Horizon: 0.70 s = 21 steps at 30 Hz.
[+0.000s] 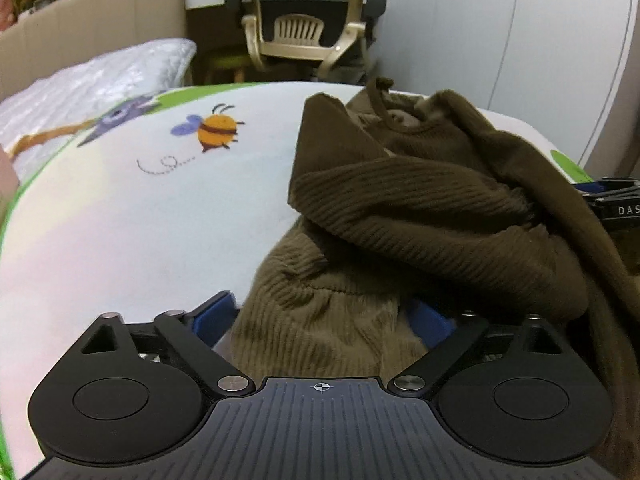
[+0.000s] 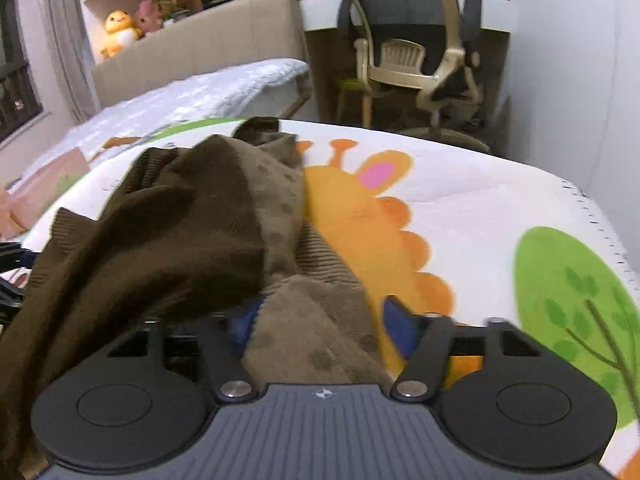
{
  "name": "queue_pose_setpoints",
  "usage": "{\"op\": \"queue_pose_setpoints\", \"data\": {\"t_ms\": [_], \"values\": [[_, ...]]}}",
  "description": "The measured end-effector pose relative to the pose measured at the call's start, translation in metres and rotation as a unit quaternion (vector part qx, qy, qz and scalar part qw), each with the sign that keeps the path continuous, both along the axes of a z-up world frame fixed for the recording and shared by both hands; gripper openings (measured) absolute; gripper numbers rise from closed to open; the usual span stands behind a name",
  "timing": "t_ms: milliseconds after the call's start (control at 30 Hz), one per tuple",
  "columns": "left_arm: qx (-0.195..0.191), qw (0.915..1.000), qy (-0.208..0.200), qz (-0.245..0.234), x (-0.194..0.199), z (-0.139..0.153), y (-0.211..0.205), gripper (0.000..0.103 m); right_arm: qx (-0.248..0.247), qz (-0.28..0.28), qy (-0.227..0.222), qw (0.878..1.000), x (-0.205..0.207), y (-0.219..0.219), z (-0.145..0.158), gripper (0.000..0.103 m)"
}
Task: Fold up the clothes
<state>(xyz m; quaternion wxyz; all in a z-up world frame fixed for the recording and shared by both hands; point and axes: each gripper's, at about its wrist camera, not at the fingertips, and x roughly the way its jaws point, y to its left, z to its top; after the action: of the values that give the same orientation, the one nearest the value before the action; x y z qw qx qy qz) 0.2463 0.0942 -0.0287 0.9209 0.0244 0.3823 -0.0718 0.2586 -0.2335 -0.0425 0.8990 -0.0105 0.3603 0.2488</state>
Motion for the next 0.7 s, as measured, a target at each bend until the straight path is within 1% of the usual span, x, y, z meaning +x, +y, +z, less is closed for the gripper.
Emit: {"op": "queue_pose_setpoints", "data": {"t_ms": [33,67,100,133,200,233,333,400,433,467,500,533,600,633,667,700], "values": [[0.002,1.0000,-0.004,-0.007,-0.004,0.001,-0.003,0.071,-0.001,0.008,-0.002,1.000,-0.006,0.001,0.001,0.035],[0.004,0.9999,-0.006,-0.013,-0.009,0.003,-0.007,0.064,-0.007,0.012,-0.004,1.000,-0.012,0.003,0.003,0.031],[0.004,0.9998,-0.007,-0.018,-0.016,0.004,-0.010,0.051,-0.013,0.016,-0.006,1.000,-0.019,0.002,0.004,0.030],[0.005,0.9997,-0.006,-0.021,-0.024,0.006,-0.014,0.037,-0.015,0.019,-0.008,1.000,-0.026,0.001,0.004,0.029],[0.007,0.9996,-0.005,-0.028,-0.040,0.009,-0.020,0.026,-0.020,0.024,-0.010,0.999,-0.040,-0.003,0.004,0.027],[0.007,0.9994,-0.004,-0.032,-0.048,0.011,-0.024,0.024,-0.018,0.025,-0.006,1.000,-0.049,-0.007,0.004,0.027],[-0.004,0.9986,0.010,-0.052,-0.088,0.014,-0.038,0.024,-0.017,0.040,0.004,0.999,-0.087,-0.024,0.007,0.027],[-0.008,0.9963,0.020,-0.083,-0.127,0.016,-0.050,0.024,-0.021,0.052,0.009,0.998,-0.118,-0.038,0.010,0.027],[-0.010,0.9950,0.024,-0.097,-0.143,0.017,-0.054,0.026,-0.026,0.059,0.008,0.998,-0.132,-0.045,0.011,0.027],[-0.012,0.9935,0.029,-0.110,-0.158,0.018,-0.058,0.030,-0.032,0.064,0.006,0.997,-0.147,-0.052,0.012,0.027],[-0.014,0.9924,0.032,-0.118,-0.171,0.020,-0.060,0.039,-0.041,0.064,0.002,0.997,-0.159,-0.059,0.014,0.028],[-0.015,0.9917,0.033,-0.124,-0.180,0.023,-0.061,0.044,-0.049,0.062,-0.003,0.997,-0.171,-0.065,0.017,0.032],[-0.001,0.9910,0.005,-0.134,-0.196,0.040,-0.064,0.048,-0.060,0.049,-0.019,0.997,-0.186,-0.074,0.027,0.035],[0.013,0.9899,-0.015,-0.140,-0.202,0.048,-0.067,0.057,-0.060,0.042,-0.028,0.997,-0.192,-0.078,0.033,0.037],[0.031,0.9866,-0.042,-0.155,-0.208,0.057,-0.072,0.063,-0.052,0.037,-0.036,0.997,-0.198,-0.082,0.041,0.040],[0.050,0.9816,-0.069,-0.171,-0.214,0.066,-0.078,0.076,-0.041,0.033,-0.040,0.998,-0.202,-0.085,0.049,0.043]]}}
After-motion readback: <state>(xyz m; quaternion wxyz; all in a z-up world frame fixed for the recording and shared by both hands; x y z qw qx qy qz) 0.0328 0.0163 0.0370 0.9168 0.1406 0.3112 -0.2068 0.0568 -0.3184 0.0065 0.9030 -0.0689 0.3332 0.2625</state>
